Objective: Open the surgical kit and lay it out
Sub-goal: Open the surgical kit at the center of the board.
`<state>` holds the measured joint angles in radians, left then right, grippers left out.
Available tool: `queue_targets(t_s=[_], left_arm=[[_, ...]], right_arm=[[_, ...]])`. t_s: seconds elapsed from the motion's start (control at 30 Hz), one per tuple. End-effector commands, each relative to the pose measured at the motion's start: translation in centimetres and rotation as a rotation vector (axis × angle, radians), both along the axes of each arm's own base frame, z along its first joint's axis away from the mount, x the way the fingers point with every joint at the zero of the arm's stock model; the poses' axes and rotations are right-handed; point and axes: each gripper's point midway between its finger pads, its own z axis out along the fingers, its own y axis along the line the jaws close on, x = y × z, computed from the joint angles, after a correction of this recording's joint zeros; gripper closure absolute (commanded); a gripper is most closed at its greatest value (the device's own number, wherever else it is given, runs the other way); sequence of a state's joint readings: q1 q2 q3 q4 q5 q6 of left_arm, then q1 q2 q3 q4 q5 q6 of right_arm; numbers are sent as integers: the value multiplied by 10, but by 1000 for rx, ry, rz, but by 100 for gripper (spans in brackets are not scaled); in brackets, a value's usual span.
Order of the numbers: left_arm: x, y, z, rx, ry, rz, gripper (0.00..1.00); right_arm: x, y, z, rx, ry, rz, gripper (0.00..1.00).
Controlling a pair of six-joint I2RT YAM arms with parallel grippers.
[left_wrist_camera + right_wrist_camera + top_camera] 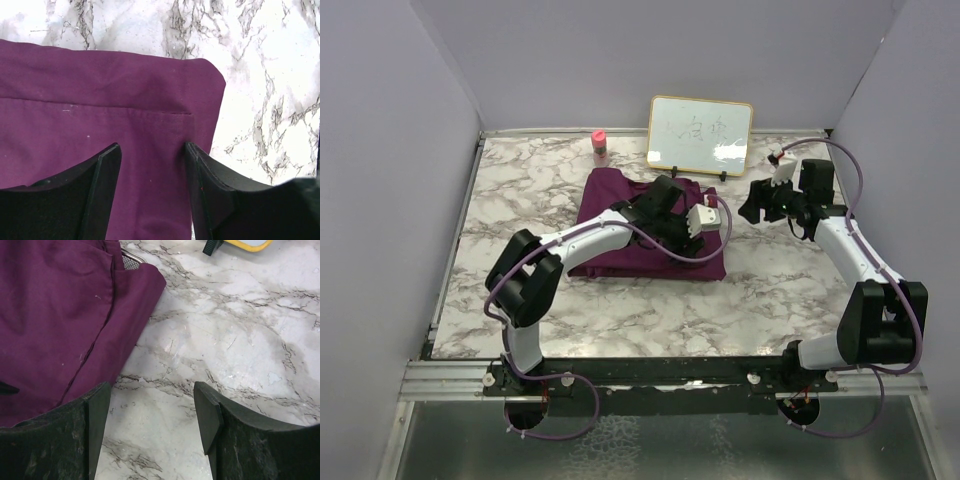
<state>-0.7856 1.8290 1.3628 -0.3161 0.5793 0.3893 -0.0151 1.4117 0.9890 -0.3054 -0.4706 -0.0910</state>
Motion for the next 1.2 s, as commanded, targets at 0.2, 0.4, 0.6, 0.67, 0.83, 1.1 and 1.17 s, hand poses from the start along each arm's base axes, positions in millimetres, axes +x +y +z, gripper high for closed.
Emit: queue_targets(t_s=[0.2,0.4,0.6,0.67,0.83,1.1,1.17], left_arm=[[-18,-16,6,-36,66,-72,35],[-31,-18,14,-73,97,-117,30],[-24,-16,3,-27,51,-92,32],[-23,-16,-1,-15,43,-90,35],[-24,-15,-7,3,29,-93,40],[-23,-15,-12,22,18,-84,52],[-23,-14,-12,24,18,-85,55]], right_arm=[[2,4,2,25,-21,31,32],[2,5,0,31,-12,39,32],[2,6,0,30,-11,40,32],[2,5,-1,29,-11,39,32],[2,5,-2,29,-8,41,32],[2,6,-1,31,-9,45,32],[2,6,0,31,-11,46,32]])
